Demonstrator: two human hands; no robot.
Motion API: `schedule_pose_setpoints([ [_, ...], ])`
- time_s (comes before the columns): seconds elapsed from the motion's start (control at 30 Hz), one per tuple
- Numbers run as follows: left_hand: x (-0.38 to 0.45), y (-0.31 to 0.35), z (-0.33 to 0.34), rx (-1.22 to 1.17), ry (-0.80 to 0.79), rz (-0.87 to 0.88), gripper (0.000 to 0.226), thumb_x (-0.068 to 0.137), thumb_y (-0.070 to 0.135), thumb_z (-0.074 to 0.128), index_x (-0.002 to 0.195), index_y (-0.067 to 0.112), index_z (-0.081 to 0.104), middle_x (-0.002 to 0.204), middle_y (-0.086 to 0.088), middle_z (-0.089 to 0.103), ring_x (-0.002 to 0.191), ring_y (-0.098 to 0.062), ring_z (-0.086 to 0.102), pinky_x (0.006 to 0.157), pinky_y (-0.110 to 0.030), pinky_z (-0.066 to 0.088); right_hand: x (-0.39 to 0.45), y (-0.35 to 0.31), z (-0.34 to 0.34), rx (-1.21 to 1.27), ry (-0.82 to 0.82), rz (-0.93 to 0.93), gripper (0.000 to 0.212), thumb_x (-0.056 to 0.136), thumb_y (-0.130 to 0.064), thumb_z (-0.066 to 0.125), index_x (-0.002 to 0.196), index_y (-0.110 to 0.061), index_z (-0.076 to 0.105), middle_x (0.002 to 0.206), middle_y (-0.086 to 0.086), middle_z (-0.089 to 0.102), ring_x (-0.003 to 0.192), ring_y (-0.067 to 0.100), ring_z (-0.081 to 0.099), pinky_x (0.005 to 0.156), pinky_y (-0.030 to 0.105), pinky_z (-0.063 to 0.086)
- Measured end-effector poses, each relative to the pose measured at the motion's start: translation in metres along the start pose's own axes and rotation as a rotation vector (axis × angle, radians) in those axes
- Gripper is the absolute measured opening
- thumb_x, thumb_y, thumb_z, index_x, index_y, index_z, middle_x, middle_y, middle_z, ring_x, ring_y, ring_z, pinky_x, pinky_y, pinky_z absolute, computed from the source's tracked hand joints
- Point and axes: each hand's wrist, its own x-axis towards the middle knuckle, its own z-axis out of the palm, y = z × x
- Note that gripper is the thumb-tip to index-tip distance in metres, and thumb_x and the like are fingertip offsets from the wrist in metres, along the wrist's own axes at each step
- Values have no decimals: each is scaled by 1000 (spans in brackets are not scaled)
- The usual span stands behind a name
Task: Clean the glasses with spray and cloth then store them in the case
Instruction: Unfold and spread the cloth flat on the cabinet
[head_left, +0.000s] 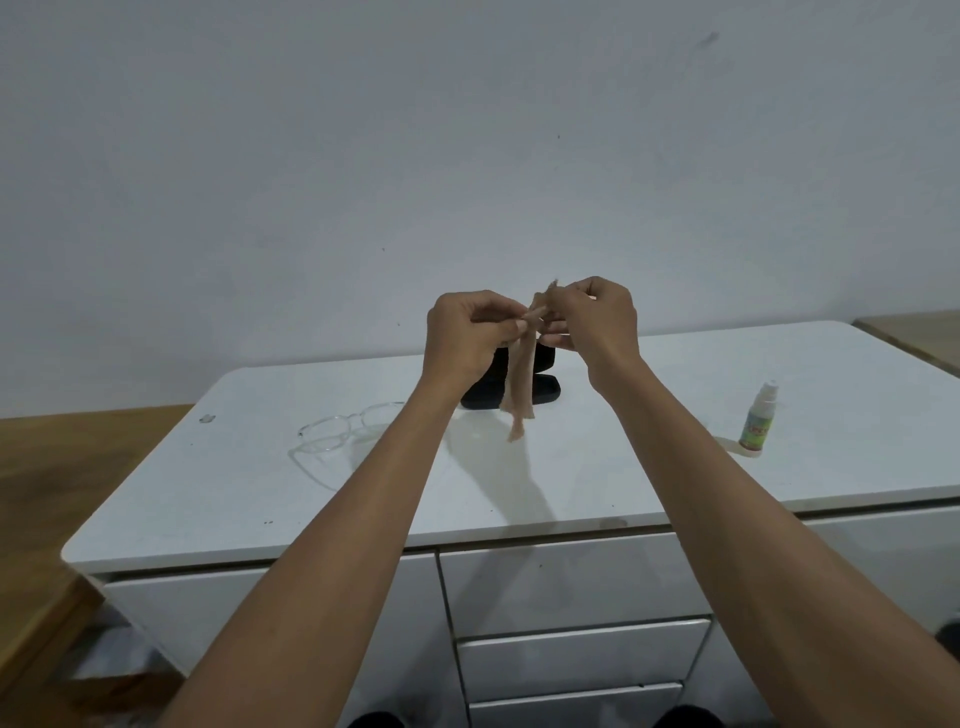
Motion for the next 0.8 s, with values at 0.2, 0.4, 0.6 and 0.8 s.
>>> schedule_pose_setpoints([
  [0.2, 2, 1, -8, -23, 19, -72, 10, 85, 1, 73, 89, 9, 77, 82, -11, 78, 79, -25, 76, 77, -39, 64, 3, 4, -5, -40, -7, -30, 15, 87, -12, 57, 79, -10, 69, 77, 9, 70, 65, 19, 65, 68, 35, 63],
  [0.4, 3, 2, -13, -56, 46, -41, 25, 89, -7, 59, 92, 12, 75, 87, -21, 73, 82, -26, 72, 79, -47, 64, 3, 8, -8, -119, -104, -64, 14, 74, -22, 76, 70, -14, 65, 81, 6, 70, 83, 34, 72, 82, 52, 62],
  [0.6, 4, 5, -14, 14, 93, -63, 27, 73, 2, 53, 70, 18, 74, 73, -2, 70, 71, -17, 62, 76, -45, 59, 4, 10, -9, -228, -76, -126, 13, 85, -23, 78, 87, -10, 75, 87, 18, 76, 82, 33, 74, 77, 47, 65],
  [0.8, 5, 0, -17, 72, 86, -13, 24, 68, 3, 74, 79, 23, 66, 73, 5, 62, 65, -17, 54, 65, -34, 49, 7, 9, -15, -228, -48, -128, 6, 86, -18, 76, 84, -14, 72, 80, 9, 76, 66, 16, 71, 66, 35, 58],
])
